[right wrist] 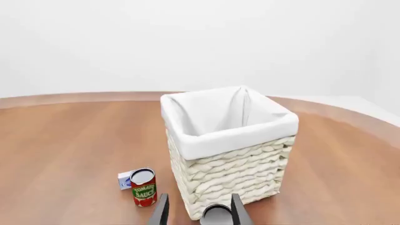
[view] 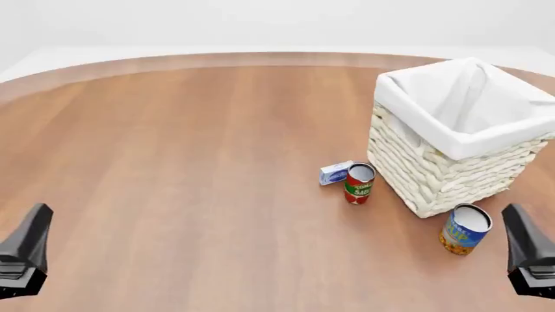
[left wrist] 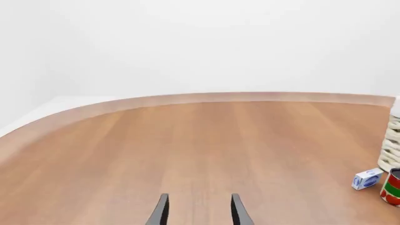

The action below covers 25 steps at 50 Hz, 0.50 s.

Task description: Pick up the alphabet soup and the cream cheese box, and put them in the basket.

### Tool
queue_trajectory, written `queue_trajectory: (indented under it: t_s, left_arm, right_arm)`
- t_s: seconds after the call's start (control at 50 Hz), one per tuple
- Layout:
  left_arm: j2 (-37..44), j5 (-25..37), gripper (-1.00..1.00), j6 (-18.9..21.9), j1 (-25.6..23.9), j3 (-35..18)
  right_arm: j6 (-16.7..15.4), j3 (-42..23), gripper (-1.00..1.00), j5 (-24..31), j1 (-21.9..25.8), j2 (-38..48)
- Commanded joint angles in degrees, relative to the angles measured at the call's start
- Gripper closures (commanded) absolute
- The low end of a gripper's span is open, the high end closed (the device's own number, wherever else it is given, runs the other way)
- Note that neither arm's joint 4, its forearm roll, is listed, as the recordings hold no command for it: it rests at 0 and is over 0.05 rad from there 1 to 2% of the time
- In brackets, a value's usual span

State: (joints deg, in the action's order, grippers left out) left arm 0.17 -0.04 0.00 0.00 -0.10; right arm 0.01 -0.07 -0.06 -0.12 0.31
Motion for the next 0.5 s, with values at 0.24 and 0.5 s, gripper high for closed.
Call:
queue_trajectory:
  t_s: [0.24,0.5]
  left_arm:
    - [0.26,-0.07,-1.0,0.0,0.0,-0.15]
    - [0.26,-0.07,-1.0,0.0,0.0,-0.15]
  right_arm:
    - [-0.72,-1.91,-1.0,0.09,-2.29,3.01]
    - [-4.93,-8.07,-1.0,0.35,-0.29,10.24]
